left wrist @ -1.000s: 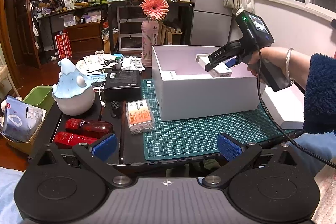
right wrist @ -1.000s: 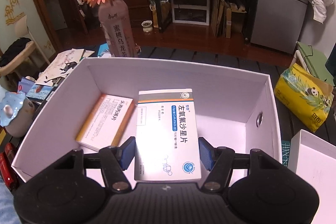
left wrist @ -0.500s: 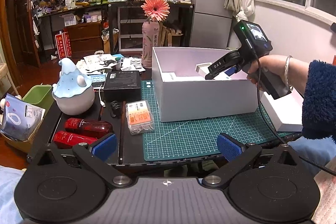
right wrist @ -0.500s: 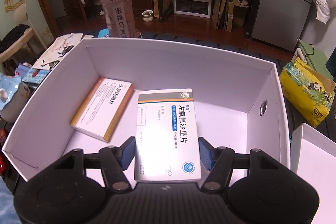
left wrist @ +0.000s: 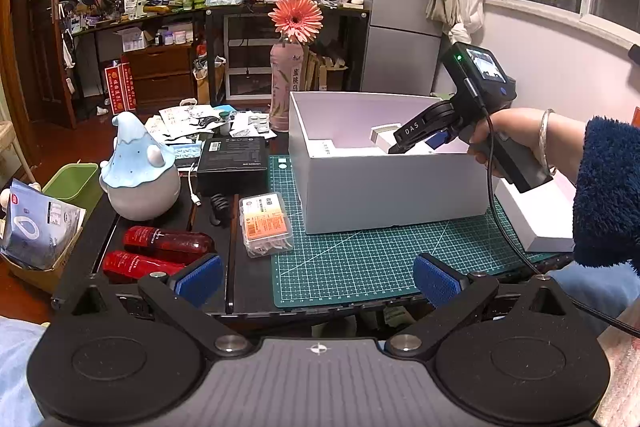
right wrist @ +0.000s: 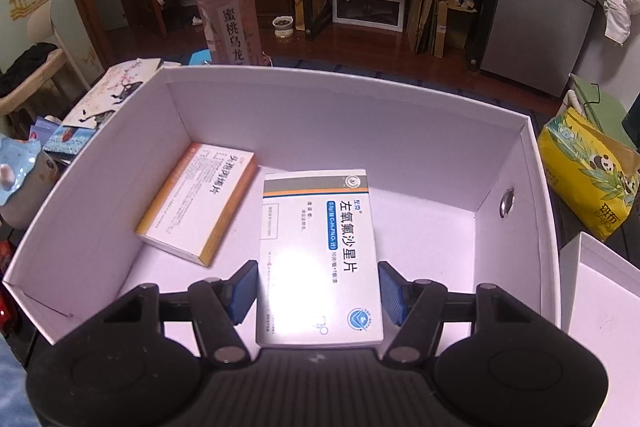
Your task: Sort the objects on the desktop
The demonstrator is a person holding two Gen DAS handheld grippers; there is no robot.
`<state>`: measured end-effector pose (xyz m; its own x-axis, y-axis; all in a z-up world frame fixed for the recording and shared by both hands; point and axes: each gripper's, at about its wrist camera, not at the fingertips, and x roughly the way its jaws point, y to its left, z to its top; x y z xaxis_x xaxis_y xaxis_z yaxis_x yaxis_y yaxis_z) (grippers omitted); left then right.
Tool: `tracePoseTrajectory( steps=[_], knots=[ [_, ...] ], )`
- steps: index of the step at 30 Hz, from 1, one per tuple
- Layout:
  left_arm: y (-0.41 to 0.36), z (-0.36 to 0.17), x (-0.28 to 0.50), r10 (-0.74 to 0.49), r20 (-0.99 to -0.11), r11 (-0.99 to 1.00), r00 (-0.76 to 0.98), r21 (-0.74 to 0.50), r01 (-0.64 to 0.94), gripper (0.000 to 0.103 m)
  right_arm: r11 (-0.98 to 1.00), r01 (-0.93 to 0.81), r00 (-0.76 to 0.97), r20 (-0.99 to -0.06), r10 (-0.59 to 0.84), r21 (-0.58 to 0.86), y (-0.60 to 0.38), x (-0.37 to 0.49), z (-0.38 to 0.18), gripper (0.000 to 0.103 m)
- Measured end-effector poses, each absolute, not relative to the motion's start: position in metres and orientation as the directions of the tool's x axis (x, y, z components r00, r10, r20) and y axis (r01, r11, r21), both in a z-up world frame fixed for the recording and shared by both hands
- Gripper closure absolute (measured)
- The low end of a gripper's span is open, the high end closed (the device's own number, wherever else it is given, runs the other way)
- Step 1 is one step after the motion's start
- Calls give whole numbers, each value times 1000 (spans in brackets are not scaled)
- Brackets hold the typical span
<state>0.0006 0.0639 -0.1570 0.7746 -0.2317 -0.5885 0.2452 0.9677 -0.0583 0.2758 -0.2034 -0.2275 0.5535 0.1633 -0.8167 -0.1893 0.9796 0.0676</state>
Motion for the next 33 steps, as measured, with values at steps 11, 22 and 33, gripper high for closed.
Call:
tracePoseTrajectory(
  steps=[11, 22, 33],
  knots=[
    [63, -156, -4, -237, -569, 966, 787, -55, 251, 0, 977, -190, 550, -813, 191, 101, -198, 278, -226, 41],
    [71, -153, -9, -263, -541, 963, 799, -91, 255, 0, 980, -159, 540, -821, 185, 117, -176, 299, -219, 41],
    [73, -152, -11, -273, -525, 960, 806, -99, 261, 0, 984, -92, 450, -875, 177, 152, -174, 331, -228, 41]
  ],
)
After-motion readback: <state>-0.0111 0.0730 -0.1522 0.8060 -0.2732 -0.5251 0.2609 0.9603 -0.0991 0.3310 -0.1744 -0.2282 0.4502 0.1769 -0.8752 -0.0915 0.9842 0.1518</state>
